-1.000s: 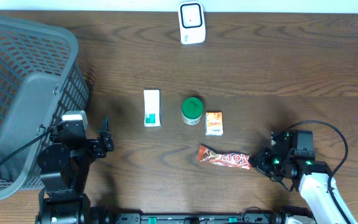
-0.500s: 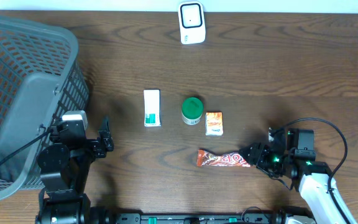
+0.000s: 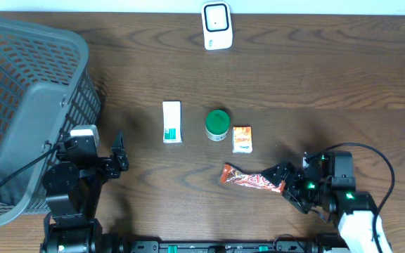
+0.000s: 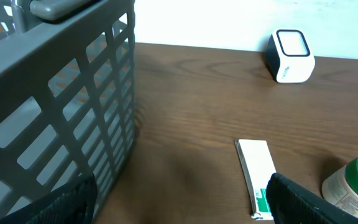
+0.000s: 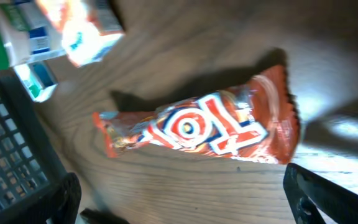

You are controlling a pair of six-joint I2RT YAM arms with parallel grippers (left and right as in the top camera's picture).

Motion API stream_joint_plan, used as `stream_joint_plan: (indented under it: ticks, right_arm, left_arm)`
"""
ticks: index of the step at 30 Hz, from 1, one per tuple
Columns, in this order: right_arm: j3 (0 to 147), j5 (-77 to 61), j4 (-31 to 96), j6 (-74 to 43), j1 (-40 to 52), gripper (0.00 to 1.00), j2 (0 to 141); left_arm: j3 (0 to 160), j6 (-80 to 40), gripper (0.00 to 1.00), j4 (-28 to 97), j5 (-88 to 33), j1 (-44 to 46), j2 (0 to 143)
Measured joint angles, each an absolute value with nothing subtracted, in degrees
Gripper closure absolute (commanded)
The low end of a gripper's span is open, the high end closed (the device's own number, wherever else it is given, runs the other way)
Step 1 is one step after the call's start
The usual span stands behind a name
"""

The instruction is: Scan the item barcode

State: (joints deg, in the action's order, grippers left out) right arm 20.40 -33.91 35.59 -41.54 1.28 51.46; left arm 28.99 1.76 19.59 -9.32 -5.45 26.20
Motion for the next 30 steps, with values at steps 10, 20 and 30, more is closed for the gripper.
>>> stream_joint_plan:
  ticks: [10,20,30]
  right_arm:
    - [23.7,-23.2,32.4,-41.5,20.8,0.01,45.2]
    - [26.0,-5.1,24.1,-35.1,40.6,0.01,58.0]
    - [38.2,4.1,27.3,-27.8,41.8,0.01,77.2]
  left_arm:
    - [29.0,1.8,0.13,19.6,-9.3,-5.5,26.2]
    - [29.0,1.8,0.12,19.6,-9.3,-5.5,26.2]
    - [29.0,1.8,0.13,19.7,-9.3,-5.5,26.2]
